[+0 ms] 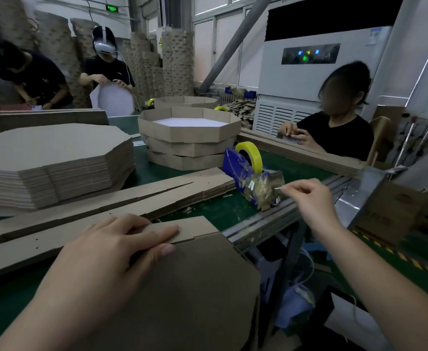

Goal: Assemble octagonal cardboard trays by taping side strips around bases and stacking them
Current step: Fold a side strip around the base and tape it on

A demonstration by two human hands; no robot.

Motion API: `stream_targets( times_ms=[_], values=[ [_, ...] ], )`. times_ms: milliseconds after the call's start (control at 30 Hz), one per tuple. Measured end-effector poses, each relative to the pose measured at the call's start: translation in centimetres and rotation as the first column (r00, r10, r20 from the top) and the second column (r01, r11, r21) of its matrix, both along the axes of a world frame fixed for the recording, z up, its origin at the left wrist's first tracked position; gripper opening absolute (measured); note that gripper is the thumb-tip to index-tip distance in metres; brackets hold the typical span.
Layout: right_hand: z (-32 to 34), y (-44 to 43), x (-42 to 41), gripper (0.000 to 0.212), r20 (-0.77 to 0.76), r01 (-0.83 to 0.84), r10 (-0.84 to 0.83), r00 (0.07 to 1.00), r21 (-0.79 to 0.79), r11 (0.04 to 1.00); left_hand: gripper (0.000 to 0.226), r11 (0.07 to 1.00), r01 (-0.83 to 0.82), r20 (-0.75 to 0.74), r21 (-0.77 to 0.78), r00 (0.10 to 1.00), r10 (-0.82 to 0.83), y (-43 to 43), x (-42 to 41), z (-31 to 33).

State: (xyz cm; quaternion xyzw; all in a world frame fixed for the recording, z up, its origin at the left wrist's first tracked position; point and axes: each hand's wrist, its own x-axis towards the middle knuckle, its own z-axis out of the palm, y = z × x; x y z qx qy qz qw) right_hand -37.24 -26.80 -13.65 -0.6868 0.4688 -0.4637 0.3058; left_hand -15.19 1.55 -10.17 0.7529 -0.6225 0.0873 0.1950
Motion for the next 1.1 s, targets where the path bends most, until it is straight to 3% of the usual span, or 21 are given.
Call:
stream_targets(
  times_ms=[100,200,300,367,467,600,733,867,1100],
  values=[
    [1.4,5.5,2.2,0.005,0.104,-0.213,0.212,0.972,-0.004,0.977,0.039,1.0,0.008,-0.027,-0.025,1.0,-0.009,0.0,-0.3,0.0],
    [2.4,11.6,3.7,0.005,0.305,-0.483,0.444,0.842,0.061,0.873,0.038,1.0,-0.006,0.002,-0.015,1.0,0.006,0.2,-0.7,0.1],
    [2.2,16.6,5.1,0.017,0.488,-0.63,0.485,0.725,0.187,0.754,0.042,1.0,-0.023,0.02,-0.016,1.0,0.023,0.5,-0.8,0.4],
    [1.2,18.6,6.2,0.009,0.546,-0.636,0.432,0.718,0.263,0.726,0.045,1.0,-0.024,0.016,-0.005,1.0,0.024,0.7,-0.9,0.5],
    [0.2,19.8,7.4,0.015,0.627,-0.608,0.3,0.719,0.358,0.709,0.048,0.999,-0.019,0.019,0.026,1.0,0.019,0.9,-1.0,0.7],
    [0.2,20.5,7.8,0.012,0.689,-0.601,0.206,0.695,0.399,0.692,0.05,0.999,-0.009,0.014,0.051,1.0,0.009,1.0,-1.0,0.8],
    [0.3,21.1,8.1,0.026,0.694,-0.578,0.152,0.704,0.435,0.69,0.053,0.998,0.008,0.005,0.062,1.0,-0.008,1.1,-0.9,0.7],
    [0.0,21.4,8.3,0.019,0.681,-0.558,0.117,0.723,0.474,0.682,0.05,0.998,0.017,0.021,0.053,1.0,-0.018,1.2,-1.0,0.6],
    [0.1,21.5,8.1,0.027,0.645,-0.544,0.108,0.756,0.528,0.652,0.051,0.999,0.037,0.055,0.014,0.998,-0.038,1.3,-0.9,0.4]
  ],
)
